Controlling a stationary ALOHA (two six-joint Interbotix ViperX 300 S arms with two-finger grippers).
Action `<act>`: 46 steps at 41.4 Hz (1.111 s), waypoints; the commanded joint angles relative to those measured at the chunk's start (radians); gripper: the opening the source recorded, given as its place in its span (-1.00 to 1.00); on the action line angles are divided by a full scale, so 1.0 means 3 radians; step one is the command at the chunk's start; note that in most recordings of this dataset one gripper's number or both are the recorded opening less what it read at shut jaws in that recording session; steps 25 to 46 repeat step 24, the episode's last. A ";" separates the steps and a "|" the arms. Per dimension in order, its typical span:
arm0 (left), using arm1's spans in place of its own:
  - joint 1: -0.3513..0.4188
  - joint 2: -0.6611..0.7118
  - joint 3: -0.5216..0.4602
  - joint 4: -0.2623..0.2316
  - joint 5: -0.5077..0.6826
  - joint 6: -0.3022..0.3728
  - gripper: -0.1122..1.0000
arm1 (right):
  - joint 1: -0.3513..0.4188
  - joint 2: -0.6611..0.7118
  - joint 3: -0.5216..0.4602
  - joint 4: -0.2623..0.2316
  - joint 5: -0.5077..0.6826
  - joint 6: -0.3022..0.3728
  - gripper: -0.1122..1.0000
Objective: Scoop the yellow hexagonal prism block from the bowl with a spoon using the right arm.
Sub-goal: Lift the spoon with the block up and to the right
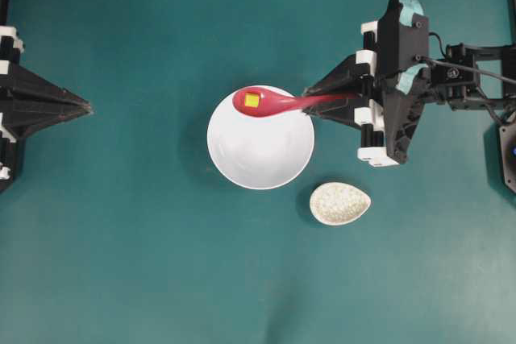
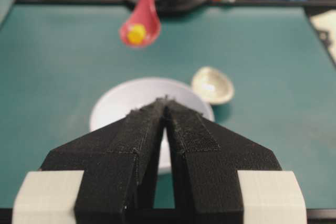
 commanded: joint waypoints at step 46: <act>0.0000 0.0015 -0.0097 -0.0005 -0.0066 -0.0005 -0.68 | -0.0005 -0.0072 -0.0036 -0.0010 -0.0015 0.0000 -0.35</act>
